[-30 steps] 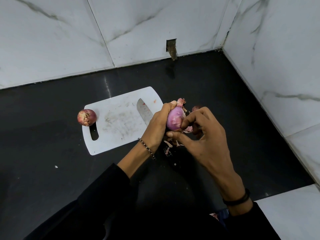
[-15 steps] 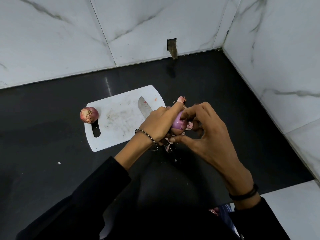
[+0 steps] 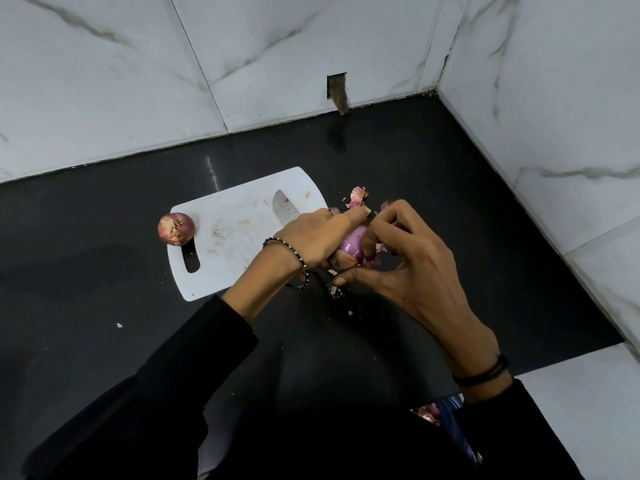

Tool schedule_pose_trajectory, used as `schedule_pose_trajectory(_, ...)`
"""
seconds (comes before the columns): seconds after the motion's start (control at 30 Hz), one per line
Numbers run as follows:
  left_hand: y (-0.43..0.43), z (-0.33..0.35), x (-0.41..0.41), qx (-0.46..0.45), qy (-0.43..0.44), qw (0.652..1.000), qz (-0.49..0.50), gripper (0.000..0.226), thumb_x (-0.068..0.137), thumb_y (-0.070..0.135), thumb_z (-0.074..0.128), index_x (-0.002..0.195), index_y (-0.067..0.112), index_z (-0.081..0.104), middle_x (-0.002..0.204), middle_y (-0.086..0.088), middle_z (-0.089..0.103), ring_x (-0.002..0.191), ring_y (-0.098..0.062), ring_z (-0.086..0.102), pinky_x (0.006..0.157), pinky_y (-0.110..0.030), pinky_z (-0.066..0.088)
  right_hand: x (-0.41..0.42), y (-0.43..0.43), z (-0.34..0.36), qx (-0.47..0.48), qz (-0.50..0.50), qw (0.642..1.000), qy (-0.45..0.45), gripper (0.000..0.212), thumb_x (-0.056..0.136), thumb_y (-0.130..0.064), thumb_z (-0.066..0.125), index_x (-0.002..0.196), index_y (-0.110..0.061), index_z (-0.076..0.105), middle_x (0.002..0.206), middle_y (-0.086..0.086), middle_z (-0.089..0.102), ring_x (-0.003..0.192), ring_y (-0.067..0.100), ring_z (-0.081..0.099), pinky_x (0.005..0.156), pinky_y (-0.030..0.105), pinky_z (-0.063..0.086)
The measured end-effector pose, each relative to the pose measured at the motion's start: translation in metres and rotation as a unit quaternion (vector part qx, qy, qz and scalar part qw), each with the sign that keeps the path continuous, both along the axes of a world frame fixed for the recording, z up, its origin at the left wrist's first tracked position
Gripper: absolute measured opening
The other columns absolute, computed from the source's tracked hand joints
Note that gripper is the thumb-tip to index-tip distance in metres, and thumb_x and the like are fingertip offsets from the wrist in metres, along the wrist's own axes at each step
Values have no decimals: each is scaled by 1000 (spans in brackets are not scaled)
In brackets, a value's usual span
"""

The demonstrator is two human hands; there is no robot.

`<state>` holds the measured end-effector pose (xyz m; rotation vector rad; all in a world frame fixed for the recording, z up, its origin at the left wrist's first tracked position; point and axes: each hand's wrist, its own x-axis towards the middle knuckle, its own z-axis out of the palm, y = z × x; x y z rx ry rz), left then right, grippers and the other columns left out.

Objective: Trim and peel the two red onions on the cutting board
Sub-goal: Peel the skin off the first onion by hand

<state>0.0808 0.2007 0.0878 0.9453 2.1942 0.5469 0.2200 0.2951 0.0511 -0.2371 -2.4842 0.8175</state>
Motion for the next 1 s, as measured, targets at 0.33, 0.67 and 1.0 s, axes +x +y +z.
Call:
schedule_pose_trajectory(0.33, 6, -5, -6, 18, -189, 979, 78, 70, 97, 60, 23, 55, 16, 58, 43, -7, 43, 31, -15, 29, 44, -22, 33, -1, -1, 2, -96, -35, 995, 22, 66, 63, -68, 73, 106, -22, 51, 104, -15, 49, 82, 6, 53, 66, 17, 47)
schedule_pose_trajectory(0.67, 1, -23, -11, 63, -306, 941, 132, 71, 95, 59, 31, 71, 0, 62, 45, -7, 39, 33, -15, 27, 41, -18, 33, 9, 8, -6, -96, -1, 995, -3, 40, 79, -54, 72, 89, -15, 66, 88, -14, 60, 82, 5, 57, 68, 9, 42)
schedule_pose_trajectory(1.0, 2, -33, -5, 96, -341, 914, 199, 73, 93, 67, 32, 76, 1, 58, 45, -6, 43, 34, -16, 36, 45, -22, 39, 11, 19, 0, -143, -76, 980, -117, 54, 88, -60, 54, 129, -27, 57, 125, -18, 55, 111, -5, 52, 90, 11, 42)
